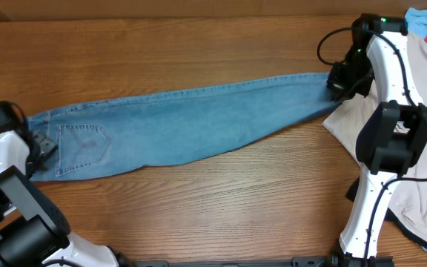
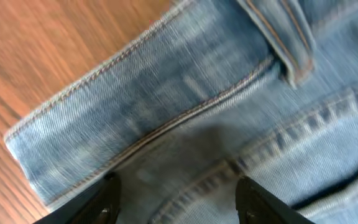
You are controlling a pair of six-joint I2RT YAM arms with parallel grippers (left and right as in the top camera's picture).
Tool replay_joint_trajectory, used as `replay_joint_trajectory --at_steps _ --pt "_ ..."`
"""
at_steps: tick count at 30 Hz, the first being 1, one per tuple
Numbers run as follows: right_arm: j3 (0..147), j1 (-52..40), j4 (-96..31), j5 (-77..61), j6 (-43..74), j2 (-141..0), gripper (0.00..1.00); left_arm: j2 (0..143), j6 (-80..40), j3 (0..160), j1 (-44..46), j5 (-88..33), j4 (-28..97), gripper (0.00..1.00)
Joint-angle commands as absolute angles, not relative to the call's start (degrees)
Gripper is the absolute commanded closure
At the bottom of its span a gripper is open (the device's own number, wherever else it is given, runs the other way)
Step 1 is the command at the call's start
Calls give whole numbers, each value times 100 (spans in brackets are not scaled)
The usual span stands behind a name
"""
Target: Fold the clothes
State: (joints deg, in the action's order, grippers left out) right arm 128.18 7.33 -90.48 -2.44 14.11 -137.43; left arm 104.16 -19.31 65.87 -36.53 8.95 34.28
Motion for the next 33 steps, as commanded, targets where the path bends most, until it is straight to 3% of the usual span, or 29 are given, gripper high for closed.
replay_joint_trajectory --at_steps 1,6,12,18,22,28,29,33 --pt "12835 637 -8748 89 1496 -13502 81 10495 -1852 6525 -4036 467 3387 40" --pt "12835 685 -8167 104 1476 -13502 78 10495 -1616 6525 -4001 143 3527 41" --pt "12825 864 -8558 165 1476 -13502 62 10495 -1581 6525 -3896 143 3640 41" --pt "12733 1026 -8875 -99 1175 -13557 62 10495 -1588 6525 -3896 139 3638 40" --pt "12339 1024 -8468 -222 910 -13557 56 10495 -1586 6525 -3896 141 3649 41" --pt "11443 1020 -7437 -456 770 -13557 55 10495 -1588 6525 -3896 139 3660 41" --pt "11203 1020 -7109 -779 548 -13557 57 10495 -1590 6525 -3896 139 3662 41" --pt "11161 1020 -6921 -910 447 -13533 96 10495 -1588 6525 -3896 139 3664 40"
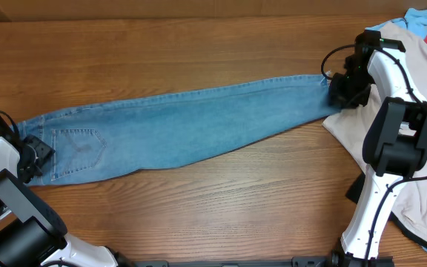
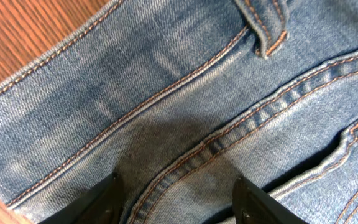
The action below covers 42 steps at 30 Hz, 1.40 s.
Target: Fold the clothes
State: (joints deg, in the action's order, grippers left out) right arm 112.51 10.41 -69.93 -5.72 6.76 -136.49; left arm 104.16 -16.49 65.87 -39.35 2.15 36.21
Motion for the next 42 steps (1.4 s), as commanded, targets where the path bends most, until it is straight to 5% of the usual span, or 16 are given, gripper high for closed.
replay_joint_trajectory --at_steps 1,12,25,32,42 --pt "11231 1020 -6989 -910 449 -13500 96 10495 -1588 6525 -3896 139 3667 40" --pt "13642 1024 -8569 -823 644 -13157 94 10495 -1586 6525 -3896 141 3680 40" --pt "13598 1026 -8545 -604 1044 -13568 91 10495 -1586 6525 -3896 141 3667 40" --pt "13517 1024 -8007 -543 913 -13762 77 10495 -1586 6525 -3896 141 3667 40" --pt "13039 947 -7284 -587 919 -14407 75 10495 -1586 6525 -3896 139 3686 41"
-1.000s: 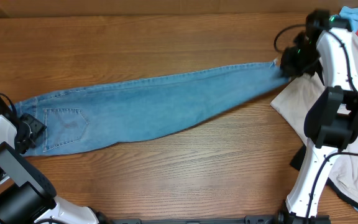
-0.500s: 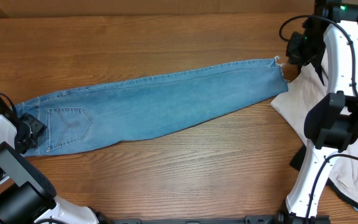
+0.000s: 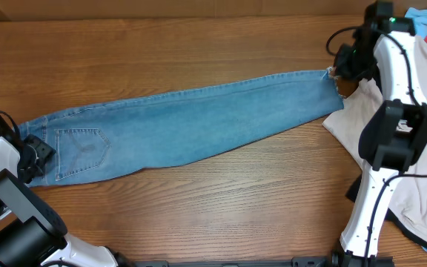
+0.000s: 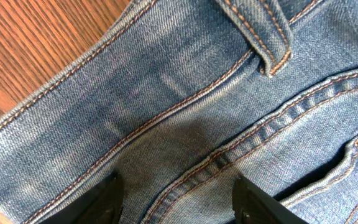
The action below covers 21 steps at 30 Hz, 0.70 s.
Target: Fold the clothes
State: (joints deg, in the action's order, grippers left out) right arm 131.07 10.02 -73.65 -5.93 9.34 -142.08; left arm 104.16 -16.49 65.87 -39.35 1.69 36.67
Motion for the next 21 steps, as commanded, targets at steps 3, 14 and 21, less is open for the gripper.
replay_joint_trajectory --at_steps 3,14,21 --pt "13039 895 -7096 -611 919 -14494 75 10495 -1588 6525 -3896 134 3686 41" --pt "13039 810 -6906 -609 919 -14501 96 10495 -1586 6525 -3896 97 3684 40" --pt "13211 843 -7218 -604 947 -14427 96 10495 -1586 6525 -3896 95 3684 40"
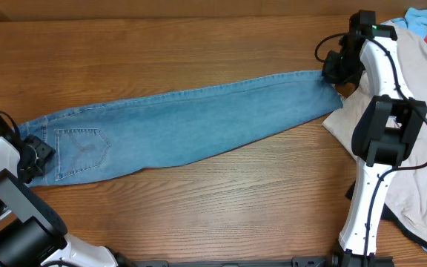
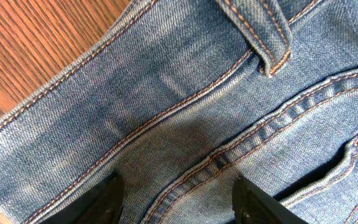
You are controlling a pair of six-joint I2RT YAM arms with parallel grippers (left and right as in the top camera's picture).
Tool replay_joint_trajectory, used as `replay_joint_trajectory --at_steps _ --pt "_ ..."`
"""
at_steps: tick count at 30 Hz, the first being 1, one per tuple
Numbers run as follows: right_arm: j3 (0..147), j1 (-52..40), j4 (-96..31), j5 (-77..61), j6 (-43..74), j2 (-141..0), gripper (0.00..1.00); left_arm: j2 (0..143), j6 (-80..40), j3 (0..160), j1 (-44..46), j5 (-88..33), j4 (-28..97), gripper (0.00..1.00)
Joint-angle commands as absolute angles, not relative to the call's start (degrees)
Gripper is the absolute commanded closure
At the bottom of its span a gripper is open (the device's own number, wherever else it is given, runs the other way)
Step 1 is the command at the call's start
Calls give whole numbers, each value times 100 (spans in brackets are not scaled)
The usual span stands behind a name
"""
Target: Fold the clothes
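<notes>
Light blue jeans, folded lengthwise, stretch across the wooden table from the waistband at the left to the leg hem at the upper right. My left gripper sits over the waistband, open, its fingers spread above the denim seams near a belt loop. My right gripper is at the hem end of the leg. Whether it grips the hem cannot be made out from the overhead view.
A beige garment lies heaped at the table's right side under the right arm, with a blue cloth behind it at the top right corner. The bare wood table surrounds the jeans.
The right gripper has shifted slightly left and down, from just above the hem corner onto the hem end. The left gripper and the jeans have not visibly changed.
First the left gripper was open over the waistband and the right gripper sat at the hem. Then the jeans lay further to the left, with the left arm nearer the table's left edge. Later the right gripper stood above the hem corner; now it is back at the hem.
</notes>
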State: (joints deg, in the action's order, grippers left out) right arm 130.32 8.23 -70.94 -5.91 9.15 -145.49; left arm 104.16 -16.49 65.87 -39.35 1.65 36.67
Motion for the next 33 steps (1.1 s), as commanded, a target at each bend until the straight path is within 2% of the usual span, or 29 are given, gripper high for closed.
replay_joint_trajectory --at_steps 1,11,29,31,32,33 --pt "13266 862 -7284 -604 967 -14368 96 10495 -1586 6525 -3896 97 3684 40" --pt "13915 1035 -8143 -384 1396 -13056 96 10495 -1586 6525 -3896 99 3653 40" --pt "13795 902 -6781 -351 1647 -14055 96 10495 -1586 6525 -3896 97 3618 41" --pt "13795 902 -6654 -353 1656 -14178 90 10495 -1586 6525 -3896 97 3616 41" --pt "13795 899 -6552 -351 1649 -14278 76 10495 -1588 6525 -3896 97 3616 40" --pt "13795 899 -6495 -353 1612 -14333 70 10495 -1588 6525 -3896 95 3616 39"
